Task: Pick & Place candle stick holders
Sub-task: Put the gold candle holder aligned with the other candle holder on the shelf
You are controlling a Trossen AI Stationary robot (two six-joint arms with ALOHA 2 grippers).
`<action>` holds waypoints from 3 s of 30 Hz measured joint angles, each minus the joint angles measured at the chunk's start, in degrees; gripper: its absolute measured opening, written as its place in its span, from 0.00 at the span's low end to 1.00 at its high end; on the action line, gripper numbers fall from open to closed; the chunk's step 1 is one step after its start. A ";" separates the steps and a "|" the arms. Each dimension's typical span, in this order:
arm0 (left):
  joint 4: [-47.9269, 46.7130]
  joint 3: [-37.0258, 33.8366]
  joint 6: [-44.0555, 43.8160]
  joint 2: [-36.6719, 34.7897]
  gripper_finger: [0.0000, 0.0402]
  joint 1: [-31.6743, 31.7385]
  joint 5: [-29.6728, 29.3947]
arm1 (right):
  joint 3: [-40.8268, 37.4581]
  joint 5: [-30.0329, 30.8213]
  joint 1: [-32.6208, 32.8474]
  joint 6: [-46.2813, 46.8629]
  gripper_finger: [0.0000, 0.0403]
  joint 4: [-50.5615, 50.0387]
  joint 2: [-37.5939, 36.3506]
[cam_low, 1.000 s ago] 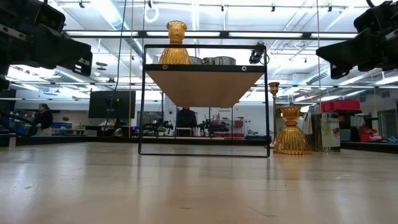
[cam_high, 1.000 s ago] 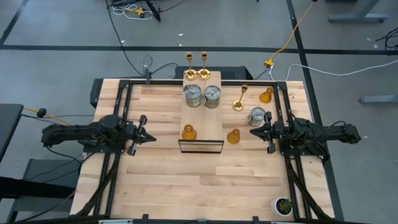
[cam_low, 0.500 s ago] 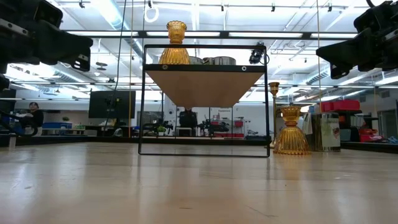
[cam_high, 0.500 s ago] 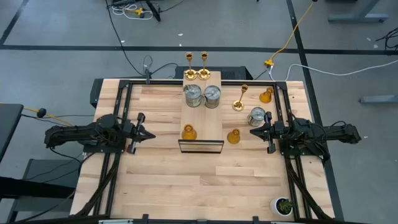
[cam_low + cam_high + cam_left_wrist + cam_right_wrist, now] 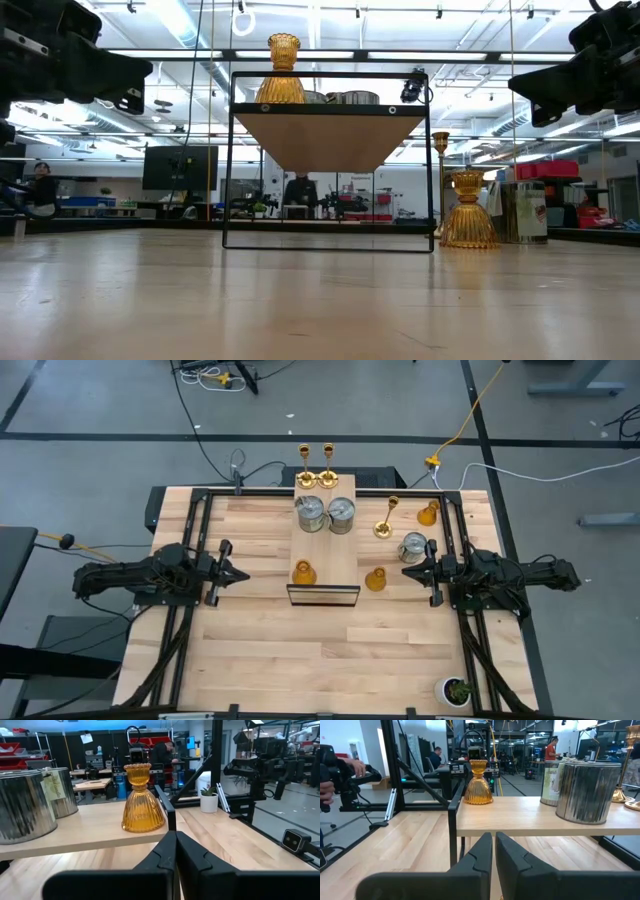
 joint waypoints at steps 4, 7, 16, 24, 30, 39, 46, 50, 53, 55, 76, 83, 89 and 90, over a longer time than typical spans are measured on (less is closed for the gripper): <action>-0.05 0.00 0.02 0.00 0.06 0.00 -0.17 | -0.01 0.00 0.02 0.00 0.07 0.00 0.00; 0.01 0.00 0.00 0.05 0.06 -0.01 -0.17 | -0.01 0.00 0.00 0.00 0.07 0.00 0.00; 1.59 -0.07 -0.02 0.15 0.05 -0.01 -0.22 | 0.01 0.01 0.00 0.00 0.07 0.00 0.00; 1.87 -0.07 2.00 0.17 0.05 -0.01 -1.21 | 0.01 0.00 -0.01 0.01 0.07 0.00 0.00; -0.18 -0.07 12.19 0.70 0.05 0.01 -10.68 | 0.00 0.00 0.00 0.01 0.07 0.00 0.00; -0.22 -0.07 11.67 0.66 0.05 0.02 -13.05 | 0.01 0.00 -0.01 0.00 0.07 0.00 0.00; -0.18 -0.07 11.80 0.66 0.05 0.02 -13.11 | -0.01 0.00 -0.01 0.01 0.07 0.00 0.00; -0.14 -0.07 7.33 0.66 0.05 0.02 -13.04 | 0.00 0.00 0.01 0.00 0.07 0.00 0.00; -0.07 -0.07 1.62 0.66 0.05 0.02 -12.81 | 0.01 0.00 -0.01 0.00 0.07 0.00 0.00; -0.18 -0.07 1.25 0.66 0.05 0.02 -12.49 | -0.01 0.00 -0.01 0.01 0.07 0.00 0.00; 0.54 -0.04 2.56 0.66 0.05 -0.01 -3.33 | 0.00 0.00 0.02 0.00 0.07 0.00 0.00; 0.47 -0.04 2.54 0.66 0.05 -0.01 -3.37 | -0.01 0.00 -0.01 0.01 0.07 0.00 0.00; 0.41 -0.04 2.52 0.66 0.05 -0.01 -3.39 | 0.01 0.01 0.00 0.01 0.07 0.00 0.00; 0.41 -0.04 2.52 0.66 0.05 -0.01 -3.39 | 0.01 0.01 0.00 -0.01 0.07 0.00 0.00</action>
